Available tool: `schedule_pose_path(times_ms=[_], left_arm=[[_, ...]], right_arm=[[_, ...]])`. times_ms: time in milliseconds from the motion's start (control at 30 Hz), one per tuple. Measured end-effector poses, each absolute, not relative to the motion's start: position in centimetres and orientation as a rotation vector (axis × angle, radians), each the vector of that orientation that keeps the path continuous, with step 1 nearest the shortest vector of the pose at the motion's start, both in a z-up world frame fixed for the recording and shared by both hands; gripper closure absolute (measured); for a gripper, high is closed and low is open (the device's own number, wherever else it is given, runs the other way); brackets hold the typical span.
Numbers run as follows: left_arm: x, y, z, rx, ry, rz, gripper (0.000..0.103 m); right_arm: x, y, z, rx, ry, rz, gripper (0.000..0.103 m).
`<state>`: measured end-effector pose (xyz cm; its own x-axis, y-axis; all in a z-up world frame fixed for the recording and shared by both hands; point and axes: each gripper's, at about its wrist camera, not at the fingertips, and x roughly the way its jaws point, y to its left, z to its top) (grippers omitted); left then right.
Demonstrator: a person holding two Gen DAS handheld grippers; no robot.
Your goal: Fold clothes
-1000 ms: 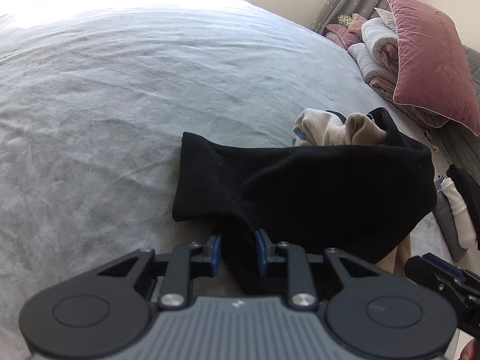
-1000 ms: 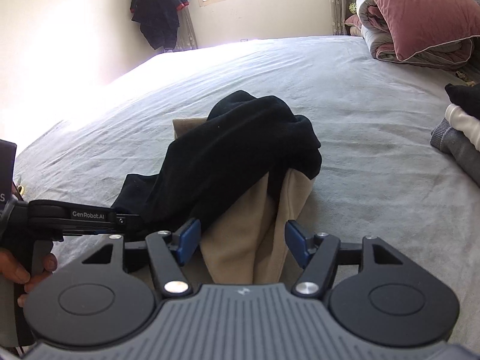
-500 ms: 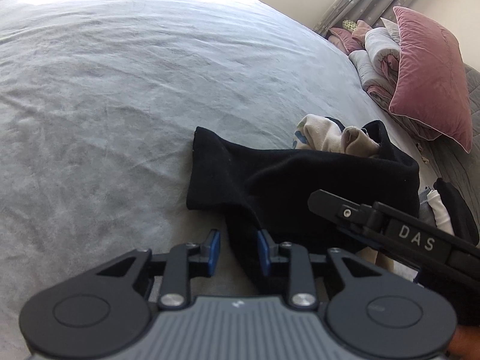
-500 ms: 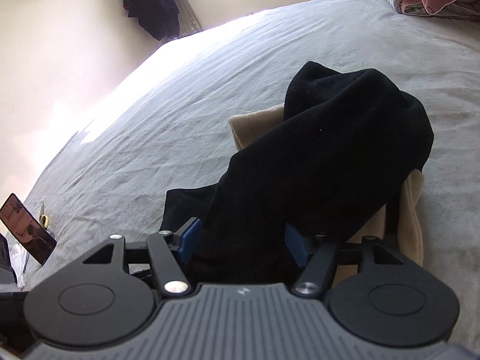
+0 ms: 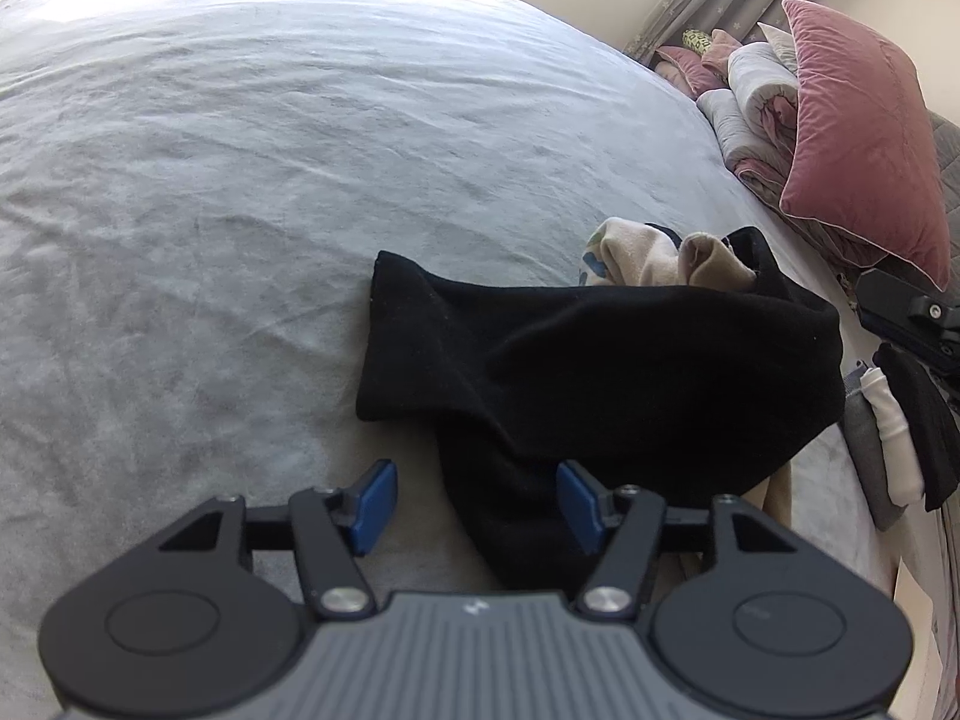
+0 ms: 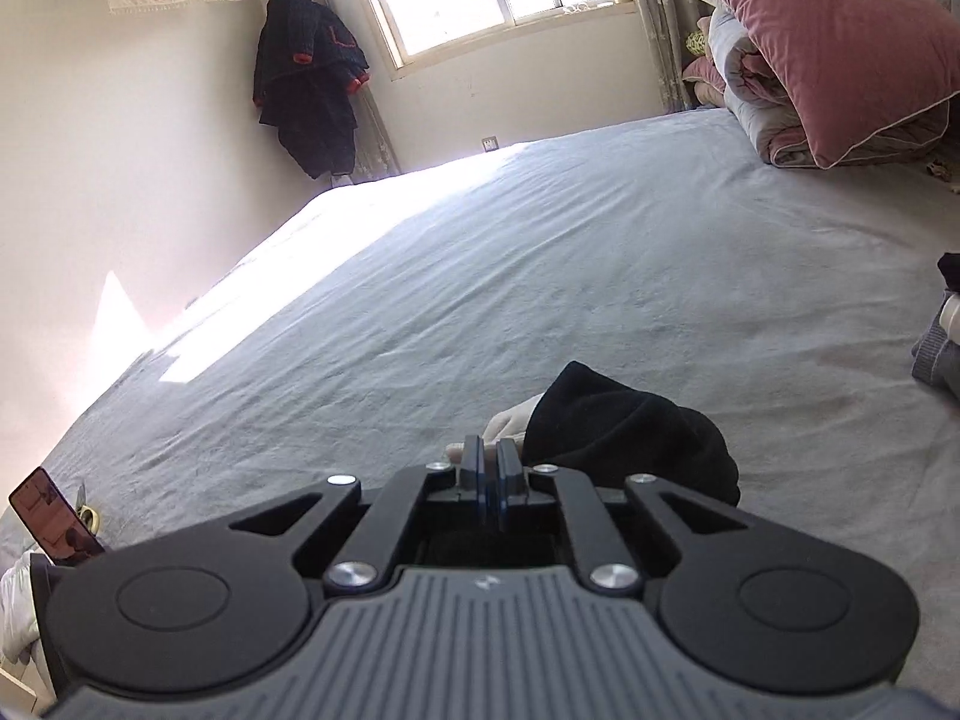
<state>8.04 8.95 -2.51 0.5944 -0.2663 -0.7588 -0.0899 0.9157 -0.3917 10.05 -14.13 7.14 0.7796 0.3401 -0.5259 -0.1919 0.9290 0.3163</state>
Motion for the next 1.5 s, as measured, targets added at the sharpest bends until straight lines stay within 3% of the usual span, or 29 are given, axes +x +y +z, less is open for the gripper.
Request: schedule_pose_path(times_ms=[67,133,167,600,700,833,900,1500], left_arm=[[8.3,8.7,-2.5,-0.420,0.929,-0.102,0.042],[8.5,8.7,-2.5,-0.425,0.927,-0.090,0.042],[8.6,8.9,-2.5,-0.434,0.921,-0.082,0.042],[9.5,12.2,-2.8,-0.574,0.894,-0.010,0.054],[9.6,12.4,-3.2,-0.609,0.898,-0.009,0.061],[9.4,12.5,-2.8,-0.640,0.873,-0.024,0.085],[9.3,12.5,-2.4,-0.648,0.850,-0.044,0.090],[8.0,13.2,0.7,-0.727,0.664,-0.197,0.093]], right_arm=[[9.8,-14.0,6.6,0.234,0.639,0.297,0.082],[9.6,-13.9,5.7,0.250,0.656,0.303,0.043],[9.4,-13.8,5.3,0.260,0.660,0.307,0.042],[9.9,-11.9,1.7,0.355,0.787,0.366,0.042],[10.0,-11.5,0.5,0.403,0.827,0.381,0.042],[10.2,-11.0,-0.3,0.425,0.860,0.391,0.042],[10.2,-11.0,-0.3,0.443,0.861,0.400,0.042],[9.6,-12.5,0.0,0.625,0.896,0.428,0.041]])
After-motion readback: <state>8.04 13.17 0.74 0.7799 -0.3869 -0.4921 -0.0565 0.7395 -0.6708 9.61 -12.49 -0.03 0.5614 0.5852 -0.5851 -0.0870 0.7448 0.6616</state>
